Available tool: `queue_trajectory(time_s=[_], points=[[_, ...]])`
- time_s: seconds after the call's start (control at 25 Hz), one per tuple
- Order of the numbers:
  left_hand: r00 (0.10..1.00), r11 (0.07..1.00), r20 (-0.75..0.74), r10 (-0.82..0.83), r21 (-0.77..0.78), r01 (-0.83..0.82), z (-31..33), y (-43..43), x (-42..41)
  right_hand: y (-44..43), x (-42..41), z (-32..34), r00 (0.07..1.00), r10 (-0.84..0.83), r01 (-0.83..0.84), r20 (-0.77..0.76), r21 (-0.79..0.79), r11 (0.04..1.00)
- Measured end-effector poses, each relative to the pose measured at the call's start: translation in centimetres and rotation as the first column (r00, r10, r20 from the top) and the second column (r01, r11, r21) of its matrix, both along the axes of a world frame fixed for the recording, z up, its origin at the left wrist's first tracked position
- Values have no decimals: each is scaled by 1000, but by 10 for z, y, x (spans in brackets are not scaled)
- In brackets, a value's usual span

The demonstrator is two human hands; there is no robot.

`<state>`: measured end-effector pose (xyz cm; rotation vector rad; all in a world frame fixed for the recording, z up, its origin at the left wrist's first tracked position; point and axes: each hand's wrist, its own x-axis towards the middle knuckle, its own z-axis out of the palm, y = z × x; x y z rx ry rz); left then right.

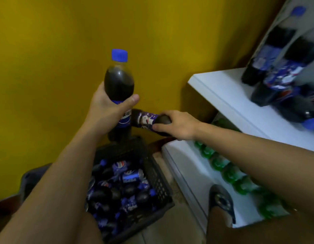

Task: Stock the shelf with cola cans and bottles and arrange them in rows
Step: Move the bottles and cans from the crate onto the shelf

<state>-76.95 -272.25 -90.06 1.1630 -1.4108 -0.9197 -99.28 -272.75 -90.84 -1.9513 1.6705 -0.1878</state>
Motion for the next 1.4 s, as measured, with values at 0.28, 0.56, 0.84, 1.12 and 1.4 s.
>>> queue_trajectory(time_s=[0.28,0.56,0.84,1.12,1.4], points=[[931,950,-197,-306,-127,285,54,44,-145,93,-122,50,845,-345,493,409,-343,800],[858,893,-252,-447,-174,414,85,48,-261,147,-233,62,835,-526,534,160,-462,708],[852,856,-123,-509,-176,486,70,35,-363,178,-298,50,744,-653,636,142,-451,627],[906,886,-38,-421,-228,403,51,30,-402,168,-311,39,603,-791,690,102,-565,453],[885,862,15,-466,-220,457,51,28,-400,167,-308,46,561,-828,684,-3,-562,465]])
